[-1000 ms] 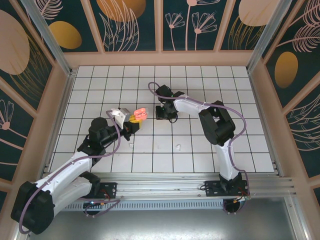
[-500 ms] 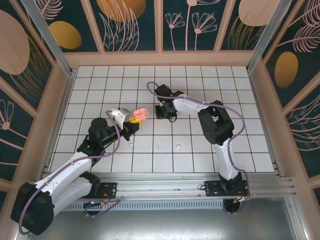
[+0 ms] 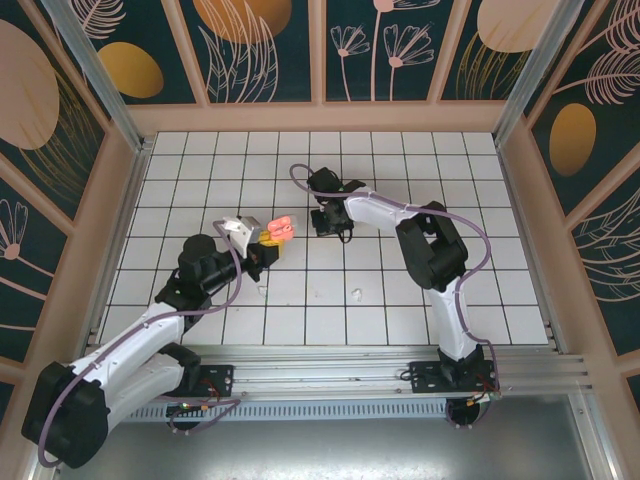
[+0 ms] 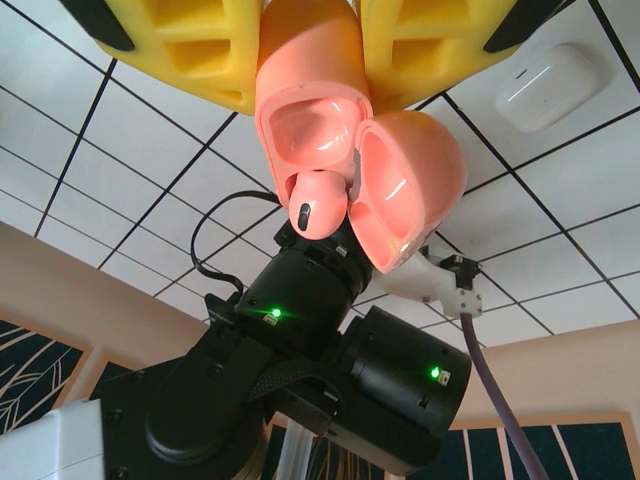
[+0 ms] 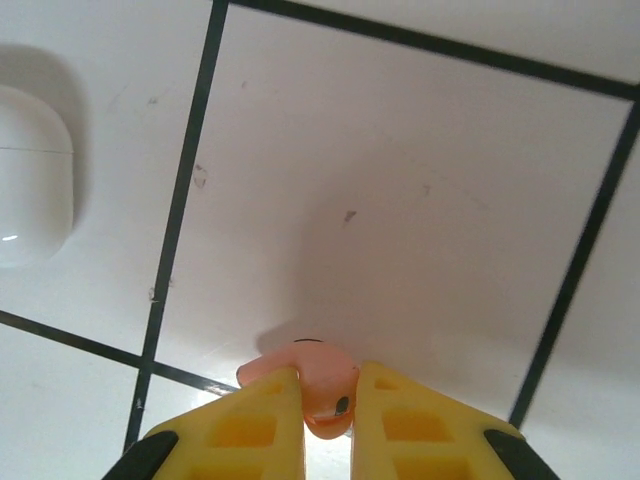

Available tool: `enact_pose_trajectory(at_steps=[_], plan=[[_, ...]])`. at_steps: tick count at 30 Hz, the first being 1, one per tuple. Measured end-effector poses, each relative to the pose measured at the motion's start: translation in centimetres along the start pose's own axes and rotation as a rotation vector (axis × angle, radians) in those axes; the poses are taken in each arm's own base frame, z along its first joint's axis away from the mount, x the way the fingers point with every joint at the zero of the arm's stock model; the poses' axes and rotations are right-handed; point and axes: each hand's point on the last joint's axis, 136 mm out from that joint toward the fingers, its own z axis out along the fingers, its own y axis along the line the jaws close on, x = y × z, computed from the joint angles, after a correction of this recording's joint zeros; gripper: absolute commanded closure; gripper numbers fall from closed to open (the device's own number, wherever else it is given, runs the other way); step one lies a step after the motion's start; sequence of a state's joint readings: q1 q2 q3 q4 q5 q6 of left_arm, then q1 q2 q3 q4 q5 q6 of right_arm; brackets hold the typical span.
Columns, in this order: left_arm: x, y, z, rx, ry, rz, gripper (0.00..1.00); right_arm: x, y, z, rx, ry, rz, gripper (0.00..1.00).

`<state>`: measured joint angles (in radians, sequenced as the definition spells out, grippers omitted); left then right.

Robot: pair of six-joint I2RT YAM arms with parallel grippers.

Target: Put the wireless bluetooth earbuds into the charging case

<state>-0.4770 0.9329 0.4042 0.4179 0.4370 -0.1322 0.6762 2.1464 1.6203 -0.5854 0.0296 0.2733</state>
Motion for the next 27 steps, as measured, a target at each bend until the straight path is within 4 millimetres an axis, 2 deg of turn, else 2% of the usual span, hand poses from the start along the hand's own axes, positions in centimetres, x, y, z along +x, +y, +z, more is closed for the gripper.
enact_pose_trajectory(at_steps=[4,9,13,17,27], plan=[[0.3,0.1,0.3,0.002,0.013,-0.006,1.0,-0.9,-0.8,-2.3,0.046,-0.058,-0.039,0.88],[0.3,0.0,0.7,0.014,0.025,-0.01,1.0,-3.0,-1.0,-8.0,0.081,-0.191,-0.094,0.88],[-0.2,-0.1,1.1,0.028,0.027,-0.01,1.0,-4.0,-0.7,-12.2,0.093,-0.286,-0.139,0.88],[-0.5,-0.1,1.7,0.045,0.035,-0.001,1.0,-3.8,-0.1,-15.4,0.09,-0.351,-0.192,0.88],[-1.2,-0.1,3.6,0.087,0.064,-0.001,1.0,-2.6,2.4,-21.2,0.037,-0.484,-0.331,0.89]])
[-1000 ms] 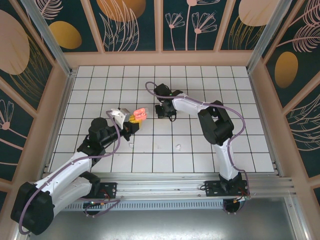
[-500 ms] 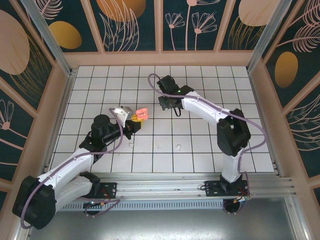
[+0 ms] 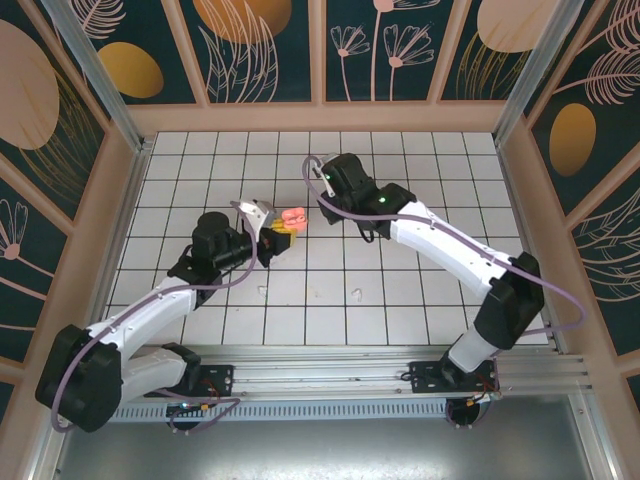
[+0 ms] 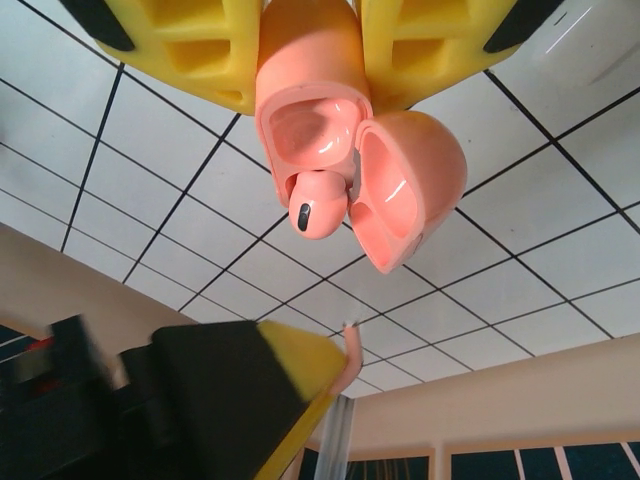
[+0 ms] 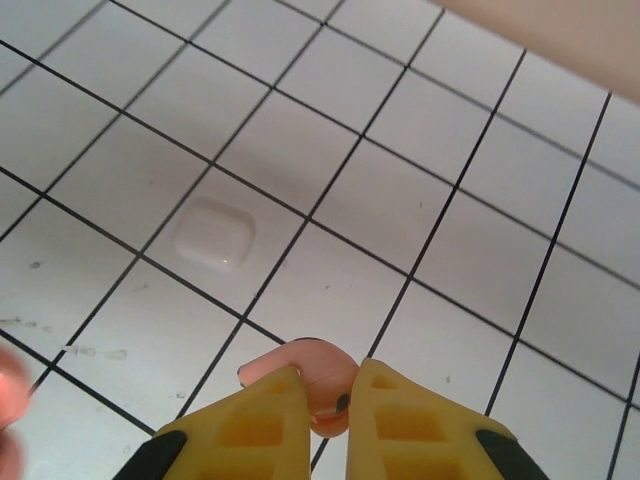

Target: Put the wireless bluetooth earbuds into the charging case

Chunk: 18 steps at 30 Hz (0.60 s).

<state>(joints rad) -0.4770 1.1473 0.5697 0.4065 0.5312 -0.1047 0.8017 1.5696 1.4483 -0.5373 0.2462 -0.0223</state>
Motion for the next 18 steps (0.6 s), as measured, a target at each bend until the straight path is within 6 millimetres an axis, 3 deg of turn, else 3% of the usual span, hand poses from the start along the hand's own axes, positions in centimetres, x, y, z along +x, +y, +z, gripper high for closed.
enact_pose_trajectory(at_steps=[4,10,18], plan=[[-0.3,-0.1,0.5,0.02,0.005,-0.002,1.0,-1.2,0.5,-2.4,-0.021,-0.077,-0.05,0.88],[-0.1,-0.7,0.9,0.072,0.017,-0.01,1.0,-1.5,3.0,-5.2,-0.075,-0.171,-0.17,0.87],[-1.0,-1.8,1.0,0.142,-0.019,0.001,1.0,-1.9,6.1,-6.5,-0.13,-0.243,-0.294,0.87]])
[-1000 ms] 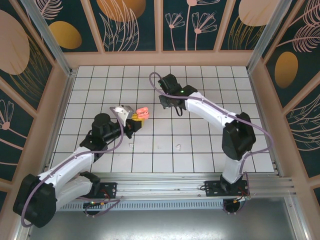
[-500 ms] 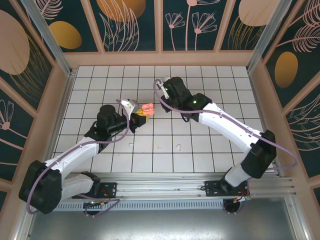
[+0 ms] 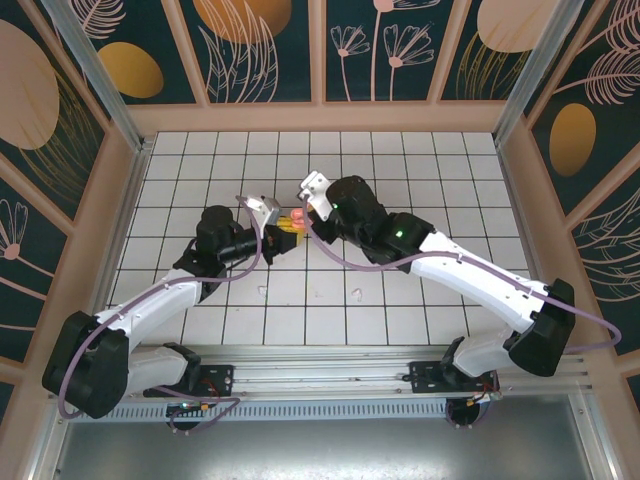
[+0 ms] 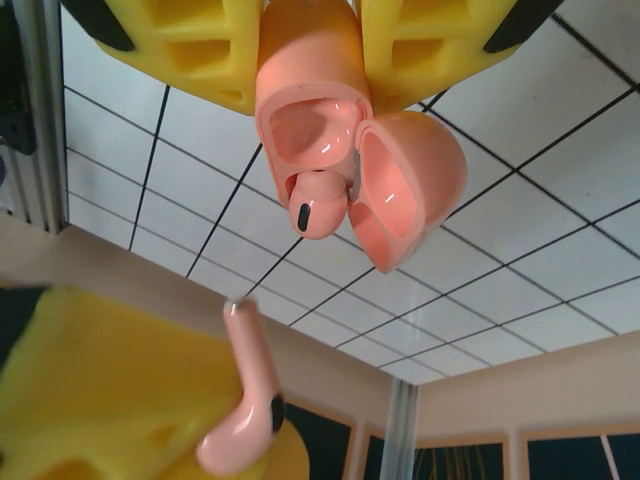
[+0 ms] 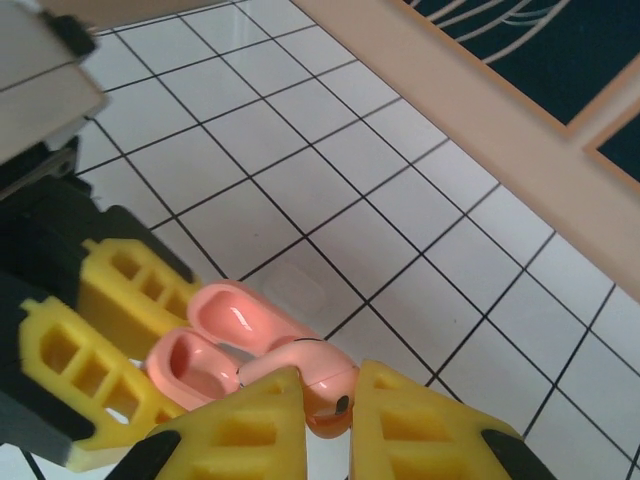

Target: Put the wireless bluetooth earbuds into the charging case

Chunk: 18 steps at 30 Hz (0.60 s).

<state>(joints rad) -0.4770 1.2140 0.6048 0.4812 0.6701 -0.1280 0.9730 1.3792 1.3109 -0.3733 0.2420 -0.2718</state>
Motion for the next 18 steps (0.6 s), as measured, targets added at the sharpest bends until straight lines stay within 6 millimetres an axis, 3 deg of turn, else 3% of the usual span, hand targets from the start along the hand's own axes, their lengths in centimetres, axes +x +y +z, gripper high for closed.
enact_pose_trajectory(at_steps=[6,18], plan=[[-0.6,-0.4,0.0,0.022,-0.023,0.01,1.0,-0.6,1.4,-0.2,-0.026,-0.02,-0.071,0.87],[-0.9,-0.9,-0.1,0.045,-0.032,0.016,1.0,0.1,1.7,0.6,-0.02,0.006,-0.122,0.87]])
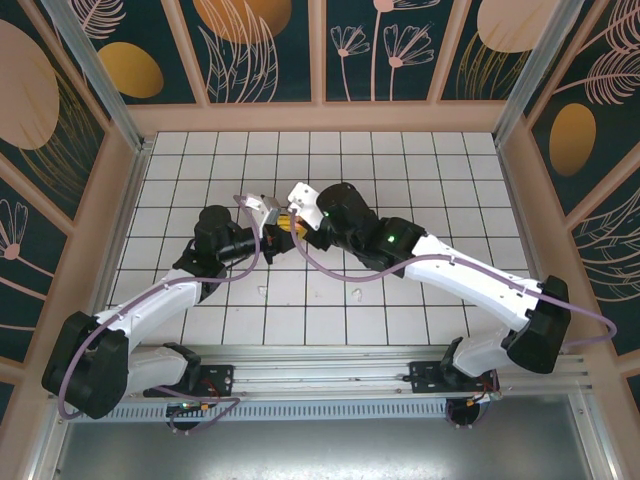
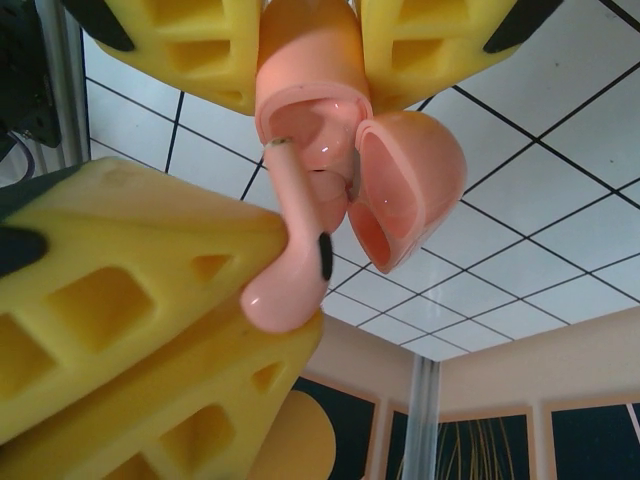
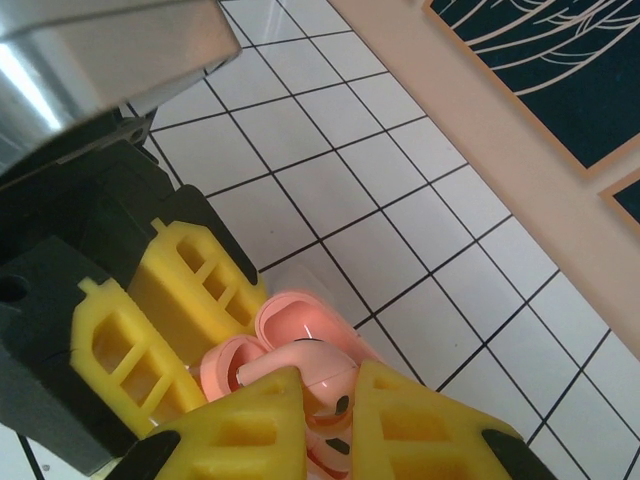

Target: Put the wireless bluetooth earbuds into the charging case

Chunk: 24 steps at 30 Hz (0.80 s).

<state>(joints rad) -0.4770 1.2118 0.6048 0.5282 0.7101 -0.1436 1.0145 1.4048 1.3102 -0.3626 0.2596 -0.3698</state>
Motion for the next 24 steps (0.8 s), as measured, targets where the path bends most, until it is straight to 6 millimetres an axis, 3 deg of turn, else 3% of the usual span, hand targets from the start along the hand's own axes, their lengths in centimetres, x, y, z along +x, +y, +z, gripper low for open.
enact_pose_trajectory(at_steps=[24], plan=[[-0.1,-0.2,-0.1,0.009,-0.001,-0.006,1.0,0.5,1.2,0.4,0.014,0.033,-0.137,0.84]])
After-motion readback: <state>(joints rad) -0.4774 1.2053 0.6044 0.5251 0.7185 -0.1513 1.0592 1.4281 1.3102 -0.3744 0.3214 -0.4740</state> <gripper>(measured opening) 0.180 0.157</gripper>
